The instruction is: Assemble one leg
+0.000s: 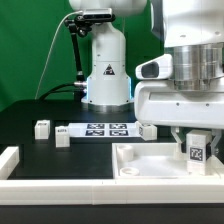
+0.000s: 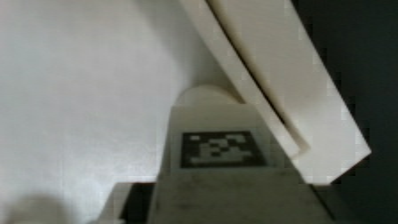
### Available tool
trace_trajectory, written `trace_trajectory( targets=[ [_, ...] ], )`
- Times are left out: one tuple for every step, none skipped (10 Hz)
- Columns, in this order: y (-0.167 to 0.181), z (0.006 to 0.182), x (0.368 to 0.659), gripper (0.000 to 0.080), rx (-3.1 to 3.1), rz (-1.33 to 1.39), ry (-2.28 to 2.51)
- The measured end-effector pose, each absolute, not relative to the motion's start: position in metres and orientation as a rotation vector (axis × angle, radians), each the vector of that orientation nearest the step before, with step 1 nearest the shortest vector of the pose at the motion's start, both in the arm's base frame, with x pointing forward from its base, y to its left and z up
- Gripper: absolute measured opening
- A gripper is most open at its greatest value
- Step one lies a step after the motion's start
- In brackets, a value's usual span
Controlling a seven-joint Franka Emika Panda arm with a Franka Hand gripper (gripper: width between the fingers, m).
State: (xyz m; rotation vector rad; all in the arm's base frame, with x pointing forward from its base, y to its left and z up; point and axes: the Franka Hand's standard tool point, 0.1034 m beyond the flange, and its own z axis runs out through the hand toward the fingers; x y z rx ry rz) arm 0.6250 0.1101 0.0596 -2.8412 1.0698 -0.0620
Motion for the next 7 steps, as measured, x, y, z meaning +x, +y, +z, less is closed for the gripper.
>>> trace_trajectory(
  targets=[
    [0.1102,0.0591,0.6254,0.0288,-2.724,-0.057,1.297],
    [0.1115,0.0588,0.6251,0.0288,-2.606,-0.044,1.498],
    [0.1136,0.0588,0.6249,0.0288,-2.505,-0.035,1.653],
    [0.1141,0.0586,0.6248,0.0288,-2.432,-0.031,1.754],
    [0.1147,0.0584,0.6242,0.0288,-2.254,-0.015,1.952],
    [0.1164,0.0581,0.6239,0.0288,-2.084,0.003,2.117],
    [0.1168,0.0579,0.6239,0.0288,-1.892,0.017,2.277]
  ],
)
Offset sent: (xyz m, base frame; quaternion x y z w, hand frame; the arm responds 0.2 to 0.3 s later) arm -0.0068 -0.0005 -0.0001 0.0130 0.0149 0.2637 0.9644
